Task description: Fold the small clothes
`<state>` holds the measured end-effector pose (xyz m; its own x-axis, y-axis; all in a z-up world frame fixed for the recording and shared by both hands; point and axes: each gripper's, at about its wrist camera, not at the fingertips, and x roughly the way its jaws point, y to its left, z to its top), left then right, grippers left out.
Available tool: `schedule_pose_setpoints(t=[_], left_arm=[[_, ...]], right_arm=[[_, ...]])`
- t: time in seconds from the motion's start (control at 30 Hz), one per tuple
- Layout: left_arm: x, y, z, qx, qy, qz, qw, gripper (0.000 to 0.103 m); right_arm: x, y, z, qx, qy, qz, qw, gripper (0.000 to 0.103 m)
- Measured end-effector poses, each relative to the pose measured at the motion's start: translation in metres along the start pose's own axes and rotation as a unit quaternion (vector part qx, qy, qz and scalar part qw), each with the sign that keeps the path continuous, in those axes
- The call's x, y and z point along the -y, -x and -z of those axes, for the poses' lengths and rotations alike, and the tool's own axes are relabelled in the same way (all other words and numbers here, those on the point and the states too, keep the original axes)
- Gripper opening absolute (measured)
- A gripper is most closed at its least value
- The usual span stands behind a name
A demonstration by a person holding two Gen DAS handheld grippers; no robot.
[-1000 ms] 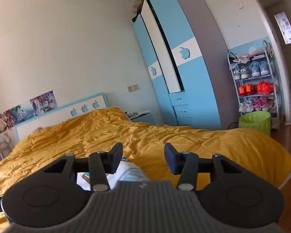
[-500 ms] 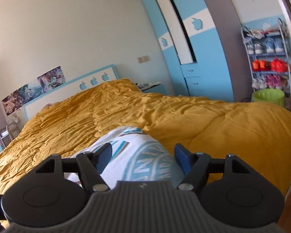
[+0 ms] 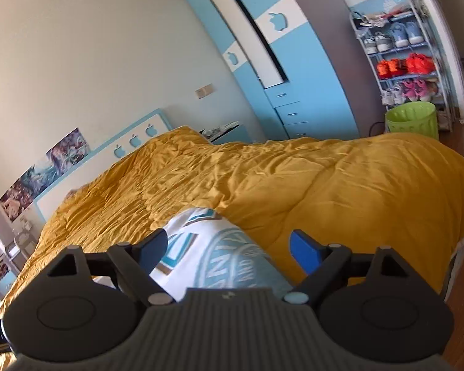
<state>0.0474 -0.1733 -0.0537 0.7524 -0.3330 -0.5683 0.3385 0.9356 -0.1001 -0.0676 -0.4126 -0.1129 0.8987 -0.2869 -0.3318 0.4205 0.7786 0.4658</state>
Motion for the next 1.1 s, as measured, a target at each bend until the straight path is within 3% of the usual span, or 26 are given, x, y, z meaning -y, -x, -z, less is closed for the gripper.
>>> schedule_pose_setpoints(t=[0.1,0.17,0.27,0.33,0.4,0.5,0.73,1.1], left_arm=[[-0.001,0.026,-0.006,0.030,-0.027,-0.030,0.9988,0.074],[-0.002,0.040,-0.006,0.048,-0.038,-0.045,0.9971,0.091],[-0.008,0.064,-0.001,0.079,-0.053,-0.033,0.9949,0.095],[-0.011,0.071,0.001,0.062,-0.050,-0.021,0.9966,0.096],[-0.016,0.076,0.006,0.040,-0.042,0.001,0.9983,0.096],[-0.022,0.077,0.018,0.026,-0.031,0.003,0.9992,0.094],[-0.033,0.058,0.034,-0.052,0.001,0.026,0.9983,0.094],[-0.030,0.047,0.058,-0.112,-0.009,0.042,0.9928,0.094]], right_arm=[[-0.038,0.030,-0.006,-0.001,0.086,-0.015,0.996,0.083],[-0.066,0.053,-0.003,-0.005,0.151,-0.025,0.988,0.082],[-0.098,0.078,0.002,-0.030,0.202,-0.006,0.979,0.082],[-0.111,0.098,0.010,-0.018,0.208,0.039,0.977,0.083],[-0.117,0.116,0.018,-0.014,0.209,0.046,0.977,0.083],[-0.119,0.128,0.028,-0.086,0.200,-0.002,0.976,0.082],[-0.125,0.121,0.053,-0.232,0.183,0.033,0.955,0.082],[-0.133,0.112,0.069,-0.253,0.242,0.055,0.935,0.082]])
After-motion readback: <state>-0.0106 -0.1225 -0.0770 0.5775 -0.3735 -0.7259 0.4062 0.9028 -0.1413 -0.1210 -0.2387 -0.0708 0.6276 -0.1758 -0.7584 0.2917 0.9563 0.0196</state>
